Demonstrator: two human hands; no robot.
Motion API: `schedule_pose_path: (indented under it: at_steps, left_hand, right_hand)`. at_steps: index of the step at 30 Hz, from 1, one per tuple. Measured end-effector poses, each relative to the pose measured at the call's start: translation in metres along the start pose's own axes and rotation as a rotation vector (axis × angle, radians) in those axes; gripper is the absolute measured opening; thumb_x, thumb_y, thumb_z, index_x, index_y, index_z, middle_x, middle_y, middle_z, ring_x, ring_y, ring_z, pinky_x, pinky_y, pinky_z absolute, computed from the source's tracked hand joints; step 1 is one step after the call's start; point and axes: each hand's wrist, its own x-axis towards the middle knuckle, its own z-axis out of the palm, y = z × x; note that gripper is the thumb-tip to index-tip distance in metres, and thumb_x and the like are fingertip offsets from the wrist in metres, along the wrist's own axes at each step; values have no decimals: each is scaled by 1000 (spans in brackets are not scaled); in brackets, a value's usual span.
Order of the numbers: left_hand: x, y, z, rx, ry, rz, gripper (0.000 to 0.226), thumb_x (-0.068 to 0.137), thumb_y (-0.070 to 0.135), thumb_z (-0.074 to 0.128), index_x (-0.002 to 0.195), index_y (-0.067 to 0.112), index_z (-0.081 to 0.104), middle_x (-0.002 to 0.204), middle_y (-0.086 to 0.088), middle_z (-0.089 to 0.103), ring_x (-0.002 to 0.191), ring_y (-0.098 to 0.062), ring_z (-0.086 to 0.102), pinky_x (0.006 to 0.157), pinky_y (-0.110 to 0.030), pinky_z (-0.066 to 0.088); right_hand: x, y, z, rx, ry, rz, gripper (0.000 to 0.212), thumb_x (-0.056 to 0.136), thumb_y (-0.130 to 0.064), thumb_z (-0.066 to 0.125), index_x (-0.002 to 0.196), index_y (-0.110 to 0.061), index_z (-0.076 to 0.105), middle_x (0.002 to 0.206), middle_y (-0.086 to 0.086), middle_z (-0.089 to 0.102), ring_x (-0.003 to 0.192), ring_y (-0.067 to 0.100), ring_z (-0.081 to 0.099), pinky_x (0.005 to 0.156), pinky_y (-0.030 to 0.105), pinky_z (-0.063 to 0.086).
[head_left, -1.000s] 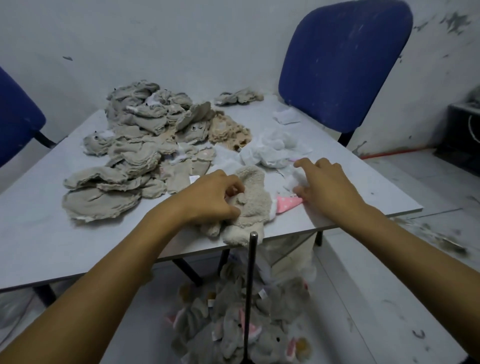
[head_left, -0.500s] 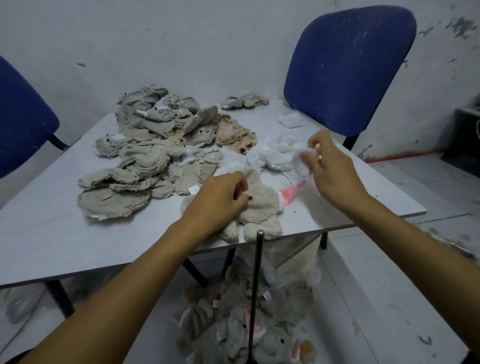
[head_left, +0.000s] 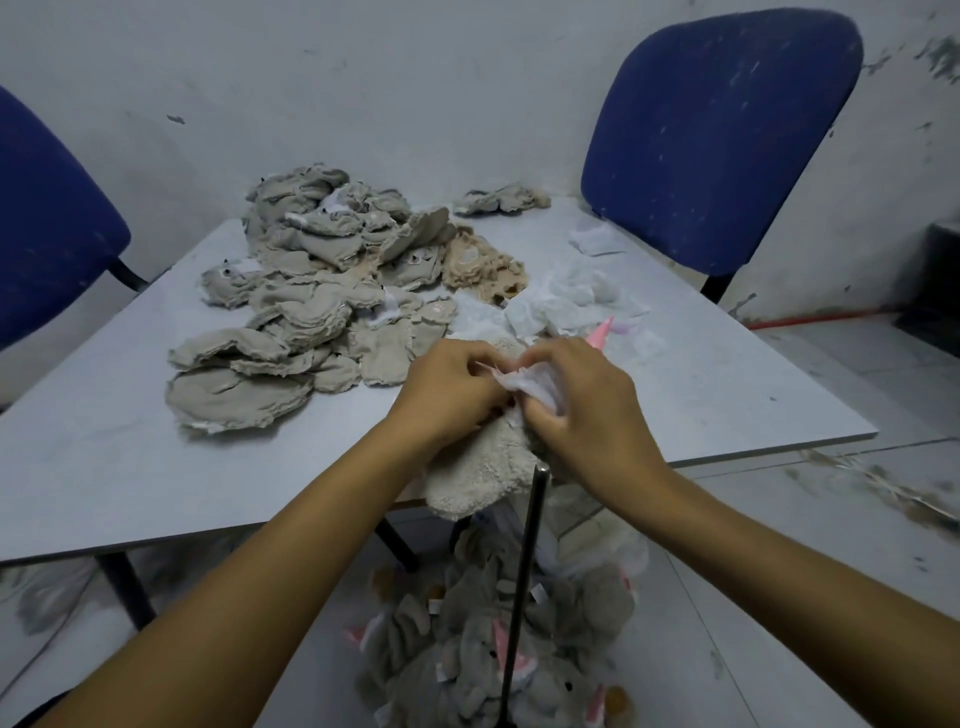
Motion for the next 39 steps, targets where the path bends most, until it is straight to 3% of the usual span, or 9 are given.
schedule_pose_path:
  at_steps: [5,10,19,22,27,31,34,37,39]
  left_hand:
    - [-4,-8,2,-326,41,-75,16,75,7,81,88,15,75,69,-3,69,53,-9,59,50,-23,45]
    - [-4,-11,5,-462,116,-120,16,81,-7,68,85,9,72,65,-3,65,45,-7,54,40,-18,40]
    - [-8,-12,16,-526,147,18,17,81,-10,68,81,7,69,69,-3,67,64,-11,62,59,-20,51]
    - [-8,-13,18,-535,176,30,14,82,-7,71,82,7,69,69,0,68,65,-11,63,60,-21,51]
    - [-10,-13,19,-513,201,58,13,81,-3,74,81,9,69,73,-4,68,72,-15,66,66,-26,53]
    - [-10,-11,22,-504,182,57,12,81,1,75,81,12,69,68,1,65,64,-10,62,62,-23,50]
    - [-7,-11,22,-489,233,28,14,80,2,76,79,14,69,66,4,65,60,-7,59,57,-21,48]
    - [-8,-12,23,-486,236,32,14,81,2,76,78,14,69,66,3,65,59,-8,59,57,-22,48]
    - [-9,-12,24,-485,228,33,14,81,3,75,78,15,69,67,1,65,60,-11,59,59,-25,48]
  right_hand:
    - [-10,9,7,-4,-24,-44,26,90,-11,65,115,-8,64,108,7,61,98,26,55,78,25,37]
    - [-11,8,10,2,2,-72,24,88,-25,74,106,-9,68,99,4,64,91,22,55,75,29,42]
    - [-6,6,11,37,107,72,14,88,-22,71,100,-16,67,84,4,65,78,23,58,66,42,49]
    - [-9,10,11,2,69,29,14,92,-25,69,101,-15,73,90,4,62,86,22,57,70,44,48]
    - [-9,6,14,-140,-41,37,32,97,-41,46,92,-24,72,102,-1,44,93,17,46,63,36,47]
    - [-13,12,5,38,71,-3,21,90,-24,69,111,-20,70,97,0,54,86,13,55,70,22,46]
    - [-15,16,2,142,85,35,24,85,-18,73,105,-19,60,98,-4,56,85,6,54,73,10,40]
    - [-16,14,9,49,120,-28,12,86,-10,74,97,-12,72,96,-1,55,86,10,54,74,15,41]
    - [-18,12,10,63,164,-43,20,84,-10,76,103,-14,74,95,-1,63,87,15,60,74,24,48]
